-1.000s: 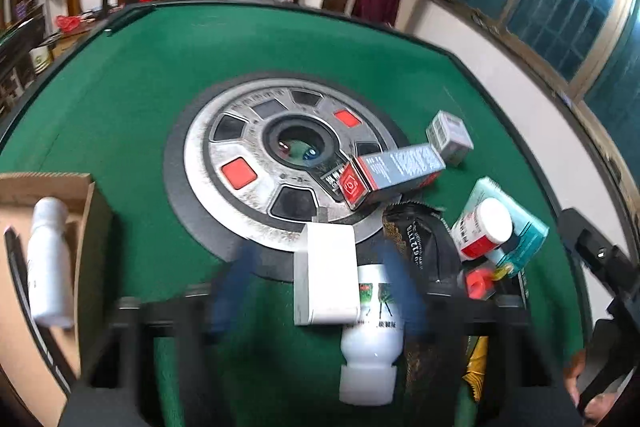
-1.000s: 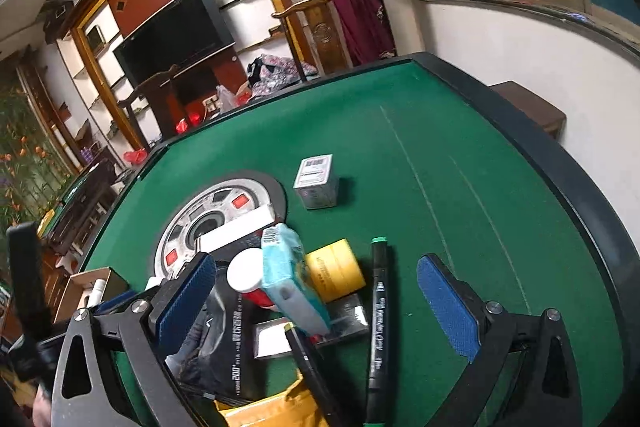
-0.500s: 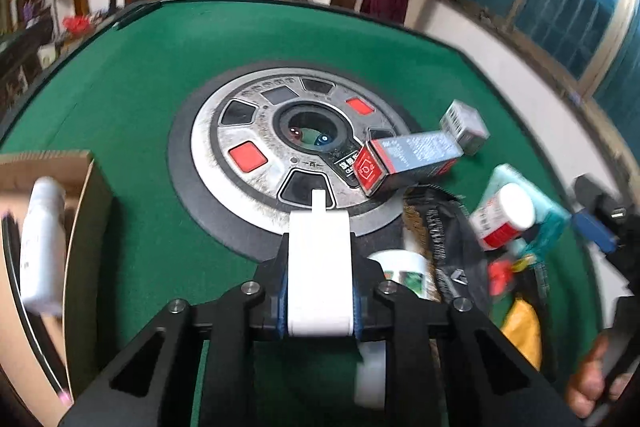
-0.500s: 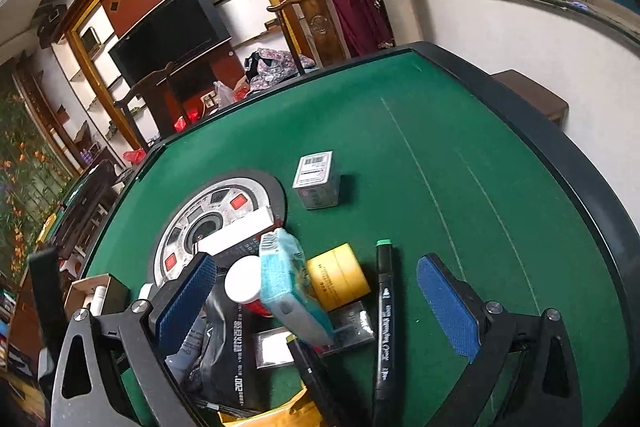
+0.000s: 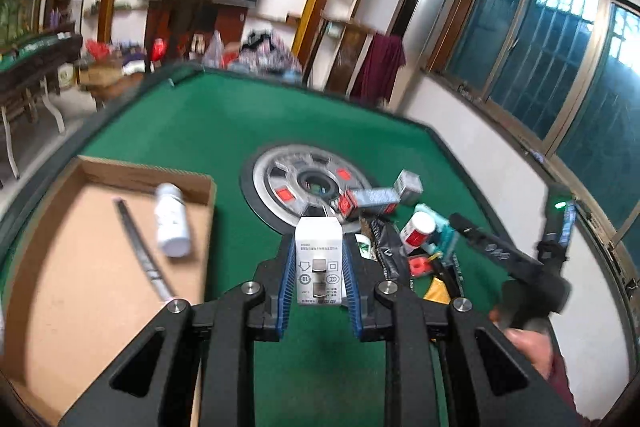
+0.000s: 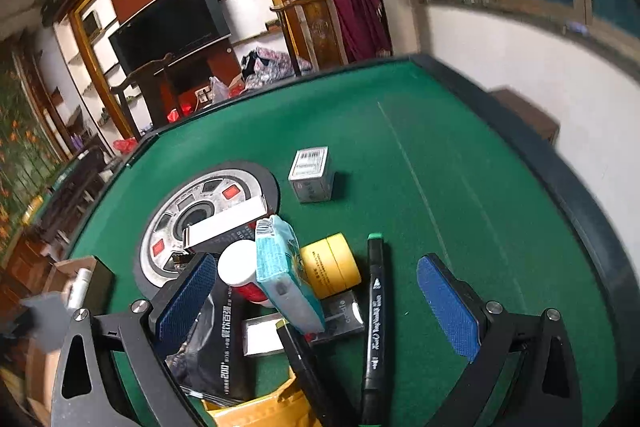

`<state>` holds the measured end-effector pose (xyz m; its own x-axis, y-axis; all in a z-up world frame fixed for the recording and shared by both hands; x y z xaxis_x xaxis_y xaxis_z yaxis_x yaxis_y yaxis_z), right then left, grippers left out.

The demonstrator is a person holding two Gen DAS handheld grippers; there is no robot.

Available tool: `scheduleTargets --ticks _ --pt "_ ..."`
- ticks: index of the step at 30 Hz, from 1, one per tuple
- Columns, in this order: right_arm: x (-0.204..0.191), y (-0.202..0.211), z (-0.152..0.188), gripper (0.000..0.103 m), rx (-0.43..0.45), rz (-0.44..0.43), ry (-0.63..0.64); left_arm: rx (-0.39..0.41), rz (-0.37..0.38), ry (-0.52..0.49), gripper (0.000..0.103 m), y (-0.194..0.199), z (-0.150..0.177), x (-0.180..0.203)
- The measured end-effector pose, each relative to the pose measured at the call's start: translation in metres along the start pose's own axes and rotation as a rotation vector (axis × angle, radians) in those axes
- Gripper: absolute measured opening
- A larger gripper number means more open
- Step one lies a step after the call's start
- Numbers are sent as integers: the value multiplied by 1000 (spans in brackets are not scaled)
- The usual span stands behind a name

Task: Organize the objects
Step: 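Carry the charger toward the tray with left while right grasps the green-label white bottle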

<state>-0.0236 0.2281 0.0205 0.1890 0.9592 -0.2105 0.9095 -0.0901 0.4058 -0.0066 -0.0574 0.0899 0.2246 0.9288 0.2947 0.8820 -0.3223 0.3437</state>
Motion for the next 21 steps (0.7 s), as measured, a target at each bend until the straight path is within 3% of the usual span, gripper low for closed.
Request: scheduleTargets --ticks 6,10,15,18,20,21 --pt "-5 18 -6 102 85 52 58 134 4 -22 22 76 -27 -16" --pt "-32 43 -18 102 47 -88 4 141 4 34 22 98 -28 -41" --pt "-100 47 -20 102 -196 -448 -105 139 19 94 22 103 -20 -65" --pt "-118 29 -3 99 -307 -473 -149 139 30 113 22 101 -13 -77" --pt "-123 14 10 88 -354 -451 -146 131 27 111 22 98 -8 -85" --pt "-127 4 19 77 -391 -438 -144 124 27 111 22 96 -5 -89"
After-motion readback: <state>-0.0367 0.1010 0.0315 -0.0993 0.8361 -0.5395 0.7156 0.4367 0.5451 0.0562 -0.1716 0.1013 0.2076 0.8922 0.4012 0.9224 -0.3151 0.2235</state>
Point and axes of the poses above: each gripper's, at about its wrist camera, not at the fingertips, and y roughly against the way its jaws point, x to its right, z to its underside, the point moved 7 cm from there along -y, roughly the way its jaws point, and after that the axes turned 15 degrees about x, right-handed, at the moved point
